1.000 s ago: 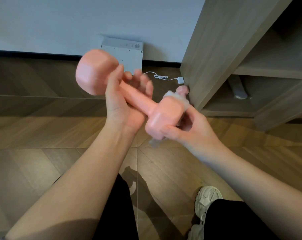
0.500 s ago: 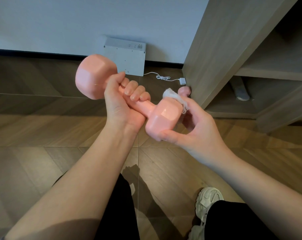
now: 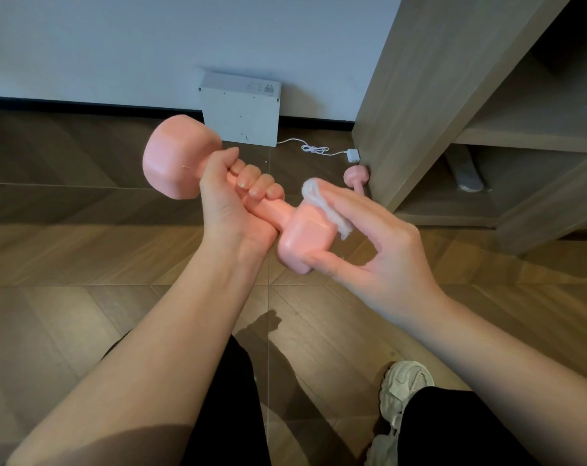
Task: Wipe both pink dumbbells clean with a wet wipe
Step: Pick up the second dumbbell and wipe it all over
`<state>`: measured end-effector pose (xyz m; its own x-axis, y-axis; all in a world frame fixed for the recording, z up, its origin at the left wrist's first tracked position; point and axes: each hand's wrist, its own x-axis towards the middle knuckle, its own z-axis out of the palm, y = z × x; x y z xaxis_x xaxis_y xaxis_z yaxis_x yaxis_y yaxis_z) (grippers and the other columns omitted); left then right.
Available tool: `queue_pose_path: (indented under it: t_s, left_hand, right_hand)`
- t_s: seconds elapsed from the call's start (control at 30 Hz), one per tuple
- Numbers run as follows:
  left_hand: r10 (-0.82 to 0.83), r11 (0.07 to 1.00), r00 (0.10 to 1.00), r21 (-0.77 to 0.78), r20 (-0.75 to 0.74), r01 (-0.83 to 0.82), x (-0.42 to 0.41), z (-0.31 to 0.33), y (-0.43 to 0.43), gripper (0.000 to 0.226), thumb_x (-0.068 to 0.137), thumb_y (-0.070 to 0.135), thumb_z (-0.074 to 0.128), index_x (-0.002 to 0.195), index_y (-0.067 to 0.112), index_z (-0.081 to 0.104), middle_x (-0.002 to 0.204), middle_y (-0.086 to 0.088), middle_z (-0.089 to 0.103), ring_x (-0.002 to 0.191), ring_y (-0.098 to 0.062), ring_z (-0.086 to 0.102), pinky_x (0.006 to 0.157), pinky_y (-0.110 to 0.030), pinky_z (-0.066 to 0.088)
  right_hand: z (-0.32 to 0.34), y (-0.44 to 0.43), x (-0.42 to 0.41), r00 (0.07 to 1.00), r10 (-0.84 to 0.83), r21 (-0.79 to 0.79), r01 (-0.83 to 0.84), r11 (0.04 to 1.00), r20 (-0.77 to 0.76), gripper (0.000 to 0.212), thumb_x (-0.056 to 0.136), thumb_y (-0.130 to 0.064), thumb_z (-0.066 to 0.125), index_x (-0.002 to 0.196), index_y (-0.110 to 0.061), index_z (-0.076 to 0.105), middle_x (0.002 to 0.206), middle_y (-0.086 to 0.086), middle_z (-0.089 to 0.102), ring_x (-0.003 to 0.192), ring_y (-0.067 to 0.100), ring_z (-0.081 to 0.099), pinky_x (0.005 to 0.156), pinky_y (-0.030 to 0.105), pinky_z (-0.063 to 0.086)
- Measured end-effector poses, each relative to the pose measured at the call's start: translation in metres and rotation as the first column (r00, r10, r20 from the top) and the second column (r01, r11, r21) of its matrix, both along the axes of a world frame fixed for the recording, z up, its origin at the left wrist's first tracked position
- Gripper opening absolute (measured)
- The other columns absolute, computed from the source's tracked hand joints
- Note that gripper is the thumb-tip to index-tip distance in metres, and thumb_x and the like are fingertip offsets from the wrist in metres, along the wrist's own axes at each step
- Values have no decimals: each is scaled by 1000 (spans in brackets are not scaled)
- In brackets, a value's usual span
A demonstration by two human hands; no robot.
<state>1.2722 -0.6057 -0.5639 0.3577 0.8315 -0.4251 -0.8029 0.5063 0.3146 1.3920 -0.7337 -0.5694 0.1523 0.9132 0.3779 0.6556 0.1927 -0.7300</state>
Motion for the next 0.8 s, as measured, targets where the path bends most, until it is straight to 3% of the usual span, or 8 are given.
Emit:
queue_pose_path:
  t_s: [0.1,0.23,0.3,0.47,0.57,0.63,0.73,0.8]
  left_hand:
    - [0,1000,999,-3,-40,0,1,-1,0,37,87,18,55,53,19,39,45,7,29,39,-10,26,41,-22,30]
    - [17,1000,998,3,-60,-17,2,-1,1,40,88,17,54,50,20,38,46,7,28,38,-10,25,41,-23,29]
    - [22,999,998,-33,-58,-24,3,-1,3,41,88,16,52,51,20,37,46,7,27,38,-11,25,42,-22,28]
    - [18,994,999,-110,-33,-22,7,-3,0,36,91,20,56,59,18,39,47,6,32,38,-10,29,47,-23,32]
    - [-51,997,999,-64,-6,51,8,-3,1,29,90,23,59,66,17,44,51,5,38,43,-10,35,51,-22,35]
    - [-110,994,992,15,55,110,8,-1,3,26,90,22,59,68,15,47,57,2,46,49,-12,43,52,-23,41]
    - [-109,988,989,125,104,96,6,2,5,31,88,22,62,61,14,47,69,-3,60,66,-18,62,62,-27,54]
    - [-72,984,993,168,95,55,4,4,5,35,89,22,60,58,15,46,58,1,54,61,-16,60,60,-26,54]
  right_hand:
    - [2,2,1,998,0,-80,-5,997,-55,70,73,-36,81,135,-17,57,117,-27,57,113,-13,50,97,6,33]
    - [1,0,-7,992,30,142,-47,989,124,49,78,-11,81,122,2,63,130,10,61,128,18,55,111,33,40]
    - [-2,3,-7,976,64,165,-99,981,206,44,84,-7,76,124,5,62,135,16,58,133,26,51,113,40,38]
    - [-4,4,0,921,106,-57,-91,994,374,96,71,-37,84,146,-1,36,154,12,37,146,21,28,120,31,22]
    - [-5,5,-2,973,26,-30,-20,999,230,93,65,-31,90,143,-11,42,146,-1,46,138,10,39,113,22,31]
    - [-1,6,0,999,-30,-14,31,999,35,85,63,-37,88,137,-24,48,133,-25,51,126,-3,47,101,14,37]
    - [8,11,3,962,-44,-112,14,994,-271,75,64,-39,86,130,-20,57,108,-33,58,112,1,56,99,30,46]
    - [11,12,-2,921,-19,-140,-38,989,-390,72,65,-29,87,127,-8,58,101,-35,58,104,-3,54,97,36,46]
